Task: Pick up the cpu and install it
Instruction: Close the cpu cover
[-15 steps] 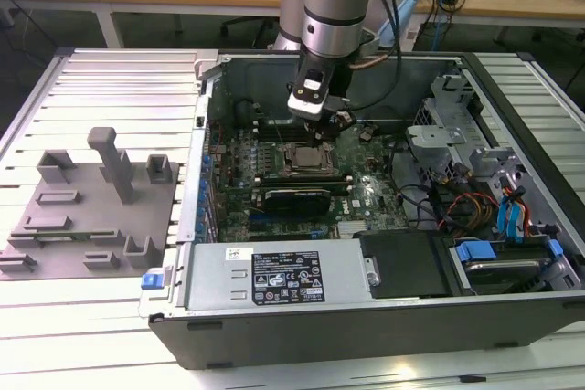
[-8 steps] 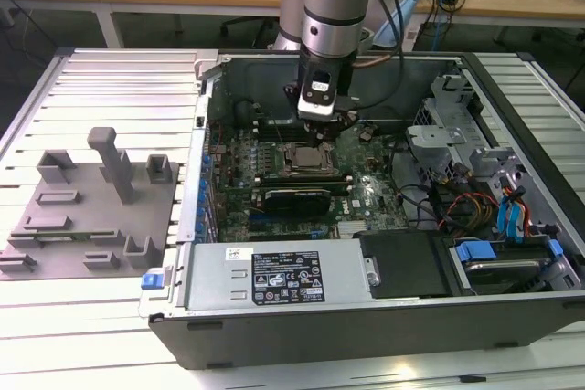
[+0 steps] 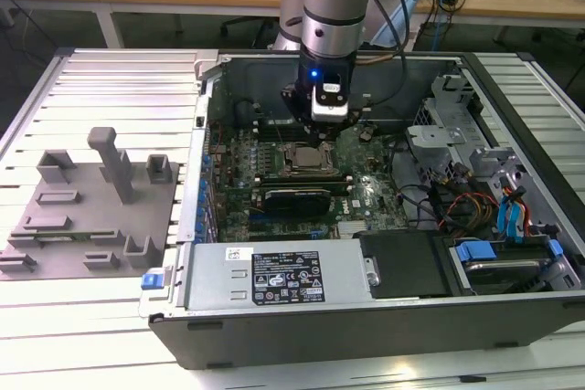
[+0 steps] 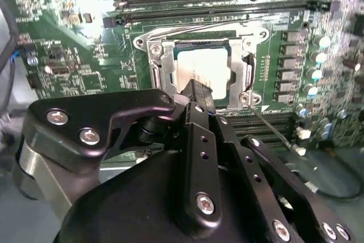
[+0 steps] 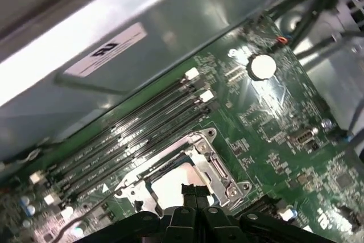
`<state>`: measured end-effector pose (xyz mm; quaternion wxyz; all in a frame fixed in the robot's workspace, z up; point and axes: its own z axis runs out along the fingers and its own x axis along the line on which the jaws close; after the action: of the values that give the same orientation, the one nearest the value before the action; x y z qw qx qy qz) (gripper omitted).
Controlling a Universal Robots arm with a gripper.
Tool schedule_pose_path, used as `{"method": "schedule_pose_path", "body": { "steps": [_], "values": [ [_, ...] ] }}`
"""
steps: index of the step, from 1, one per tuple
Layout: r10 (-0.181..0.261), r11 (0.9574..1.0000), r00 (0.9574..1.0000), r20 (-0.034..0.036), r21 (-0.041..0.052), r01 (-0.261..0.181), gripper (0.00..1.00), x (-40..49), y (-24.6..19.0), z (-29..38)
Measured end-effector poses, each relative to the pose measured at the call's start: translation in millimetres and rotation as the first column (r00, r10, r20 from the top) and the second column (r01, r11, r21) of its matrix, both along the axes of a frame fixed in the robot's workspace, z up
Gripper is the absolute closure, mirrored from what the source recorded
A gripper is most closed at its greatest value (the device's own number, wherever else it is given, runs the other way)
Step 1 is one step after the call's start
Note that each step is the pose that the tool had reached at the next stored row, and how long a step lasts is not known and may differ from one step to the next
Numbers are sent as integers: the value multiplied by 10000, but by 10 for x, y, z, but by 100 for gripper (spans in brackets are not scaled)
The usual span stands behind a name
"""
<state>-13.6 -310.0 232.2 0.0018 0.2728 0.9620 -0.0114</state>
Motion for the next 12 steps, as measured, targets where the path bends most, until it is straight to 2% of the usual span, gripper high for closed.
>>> {"method": "schedule_pose_path", "body": {
  "steps": [2, 3, 4, 6, 10, 12],
  "values": [
    [452, 9990, 9990, 0, 0, -452, 89, 0, 0, -1],
    [903, 9959, 9959, 0, 0, -903, 89, 0, 0, -3],
    [1408, 9900, 9900, 0, 0, -1408, 89, 0, 0, -4],
    [1976, 9803, 9803, 0, 1, -1976, 89, 0, 0, -6],
    [2764, 9610, 9610, 1, 1, -2764, 89, 0, 0, -11],
    [3340, 9426, 9426, 0, 1, -3340, 89, 0, 0, -15]
  ]
}}
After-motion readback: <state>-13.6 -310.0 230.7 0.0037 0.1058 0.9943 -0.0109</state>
